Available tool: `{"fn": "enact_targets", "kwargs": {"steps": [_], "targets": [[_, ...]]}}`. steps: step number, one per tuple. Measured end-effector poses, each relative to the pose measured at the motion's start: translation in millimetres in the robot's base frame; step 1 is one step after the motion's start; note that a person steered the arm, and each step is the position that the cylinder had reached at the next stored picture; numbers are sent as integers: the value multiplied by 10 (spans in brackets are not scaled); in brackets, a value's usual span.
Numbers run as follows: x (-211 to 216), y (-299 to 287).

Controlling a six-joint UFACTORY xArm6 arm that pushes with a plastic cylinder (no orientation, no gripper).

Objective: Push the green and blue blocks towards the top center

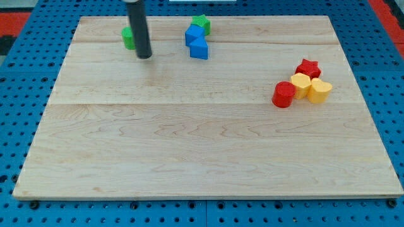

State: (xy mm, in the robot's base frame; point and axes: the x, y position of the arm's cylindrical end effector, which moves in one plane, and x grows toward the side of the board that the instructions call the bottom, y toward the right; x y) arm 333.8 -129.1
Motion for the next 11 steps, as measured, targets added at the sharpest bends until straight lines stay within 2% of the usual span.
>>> {"fn": "enact_targets", "kwargs": {"steps": [1,2,3,4,5,6,7,8,9,10,11], "targets": [[259,825],[-151,1215],[-403,1052],[-380,755],[-297,48],[-560,-415],[-676,-201],[-633,-936],[-988,-1076],[-890,-34],[-744,557]]}}
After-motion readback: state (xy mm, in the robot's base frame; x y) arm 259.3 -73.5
